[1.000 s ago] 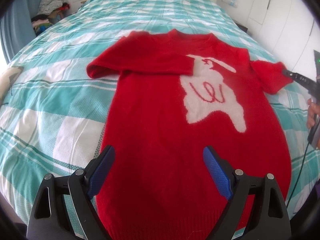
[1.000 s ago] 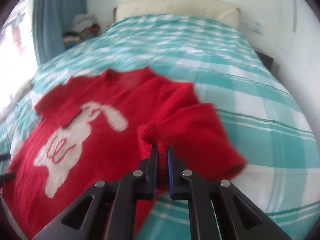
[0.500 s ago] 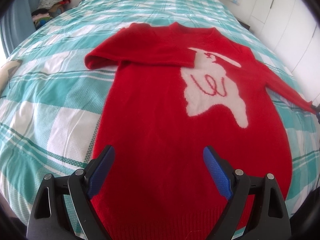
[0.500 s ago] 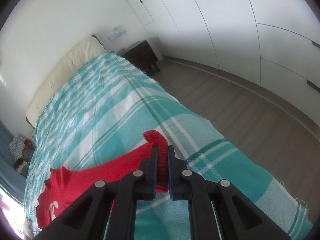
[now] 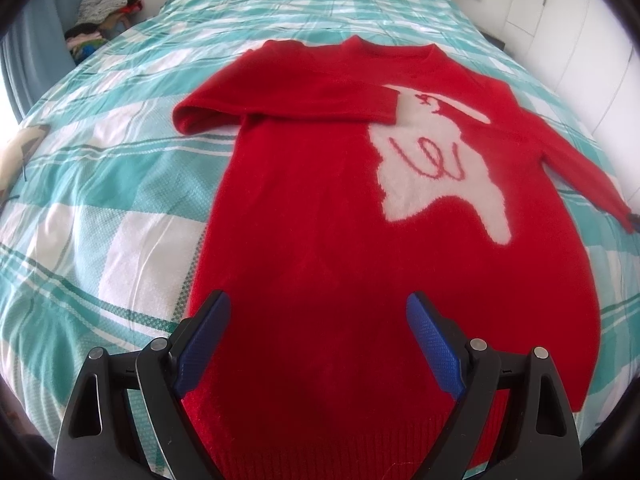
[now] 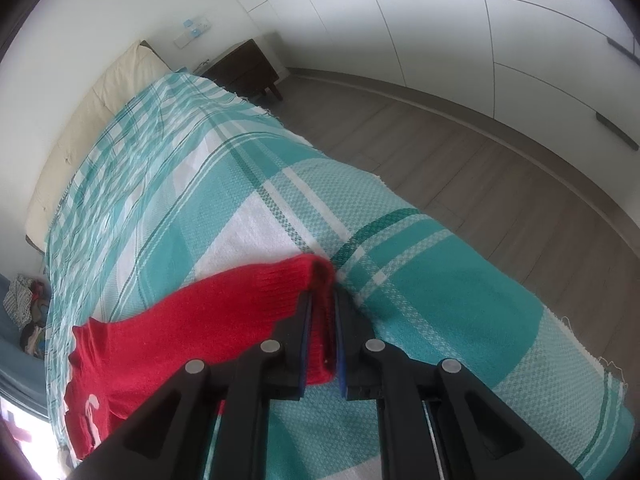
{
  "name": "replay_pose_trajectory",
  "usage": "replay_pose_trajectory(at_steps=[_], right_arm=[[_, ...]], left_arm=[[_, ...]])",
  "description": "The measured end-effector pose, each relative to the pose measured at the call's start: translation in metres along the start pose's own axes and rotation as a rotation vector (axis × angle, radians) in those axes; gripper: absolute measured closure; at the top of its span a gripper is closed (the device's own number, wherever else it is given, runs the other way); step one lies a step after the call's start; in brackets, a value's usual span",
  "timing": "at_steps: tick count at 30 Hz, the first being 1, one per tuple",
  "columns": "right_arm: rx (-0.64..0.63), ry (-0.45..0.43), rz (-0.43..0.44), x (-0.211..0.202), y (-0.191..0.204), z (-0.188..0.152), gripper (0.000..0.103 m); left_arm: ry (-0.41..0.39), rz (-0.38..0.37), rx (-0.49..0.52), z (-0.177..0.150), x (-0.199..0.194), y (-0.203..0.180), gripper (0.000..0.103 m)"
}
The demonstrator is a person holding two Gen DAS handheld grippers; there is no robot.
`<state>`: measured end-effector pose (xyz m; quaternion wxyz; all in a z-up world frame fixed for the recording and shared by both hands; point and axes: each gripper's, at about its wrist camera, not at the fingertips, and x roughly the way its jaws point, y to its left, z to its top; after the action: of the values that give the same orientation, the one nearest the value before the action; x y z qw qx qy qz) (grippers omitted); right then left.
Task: Fold small clothes
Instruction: 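Grasp a sweater sleeve cuff with the right gripper and pull it outward, then grasp the other sleeve cuff with the left gripper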
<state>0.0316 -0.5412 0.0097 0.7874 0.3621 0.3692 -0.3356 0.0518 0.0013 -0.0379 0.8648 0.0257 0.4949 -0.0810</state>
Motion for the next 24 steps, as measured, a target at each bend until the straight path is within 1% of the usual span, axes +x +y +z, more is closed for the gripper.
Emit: replay_pose_trajectory(at_steps=[2, 4, 5, 6, 9, 11, 13, 15, 16, 17, 18, 19, 20, 21, 22, 23, 24], right_arm=[[-0.012, -0.024, -0.055, -0.008, -0.001, 0.001, 0.094], [-0.017, -0.077, -0.129, -0.022, 0.0, 0.002, 0.092], [-0.019, -0.113, -0.144, -0.032, 0.002, 0.003, 0.087], [-0.02, -0.15, -0.133, -0.043, 0.006, 0.002, 0.086], [-0.039, -0.233, -0.003, -0.075, 0.026, -0.005, 0.083], [-0.078, -0.254, 0.094, -0.089, 0.048, -0.018, 0.076], [-0.149, -0.227, 0.203, -0.096, 0.076, -0.037, 0.074], [-0.254, -0.171, 0.298, -0.094, 0.109, -0.061, 0.074], [-0.309, -0.142, 0.328, -0.092, 0.124, -0.075, 0.074], [-0.361, -0.11, 0.353, -0.09, 0.138, -0.09, 0.074], [-0.405, -0.076, 0.377, -0.086, 0.15, -0.106, 0.074], [-0.439, -0.036, 0.399, -0.082, 0.161, -0.12, 0.074], [-0.465, 0.007, 0.416, -0.075, 0.169, -0.133, 0.074], [-0.482, 0.046, 0.429, -0.069, 0.175, -0.145, 0.074], [-0.496, 0.08, 0.439, -0.065, 0.18, -0.155, 0.074], [-0.51, 0.108, 0.446, -0.06, 0.184, -0.163, 0.074], [-0.526, 0.128, 0.45, -0.057, 0.188, -0.169, 0.074]], left_arm=[[-0.007, 0.004, 0.006, 0.0, -0.002, -0.001, 0.012], [-0.022, 0.008, 0.009, 0.0, -0.005, -0.002, 0.012], [-0.034, 0.008, 0.007, 0.0, -0.009, -0.001, 0.012], [-0.05, 0.003, 0.002, 0.0, -0.015, 0.0, 0.012], [-0.123, -0.031, -0.029, 0.005, -0.049, 0.013, 0.012], [-0.176, -0.054, -0.065, 0.02, -0.075, 0.027, 0.009], [-0.216, -0.063, -0.082, 0.046, -0.097, 0.038, 0.007], [-0.252, -0.054, -0.048, 0.078, -0.108, 0.041, 0.005], [-0.261, -0.039, 0.001, 0.093, -0.108, 0.037, 0.002], [-0.255, -0.022, 0.074, 0.106, -0.102, 0.028, 0.001], [-0.235, 0.006, 0.166, 0.117, -0.09, 0.016, 0.001], [-0.212, 0.051, 0.263, 0.123, -0.074, 0.002, 0.001], [-0.206, 0.107, 0.357, 0.125, -0.056, -0.012, 0.002], [-0.224, 0.154, 0.444, 0.123, -0.04, -0.025, 0.003], [-0.251, 0.18, 0.532, 0.117, -0.026, -0.037, 0.003], [-0.26, 0.183, 0.61, 0.112, -0.012, -0.046, 0.003], [-0.241, 0.183, 0.664, 0.108, 0.004, -0.052, 0.003]])
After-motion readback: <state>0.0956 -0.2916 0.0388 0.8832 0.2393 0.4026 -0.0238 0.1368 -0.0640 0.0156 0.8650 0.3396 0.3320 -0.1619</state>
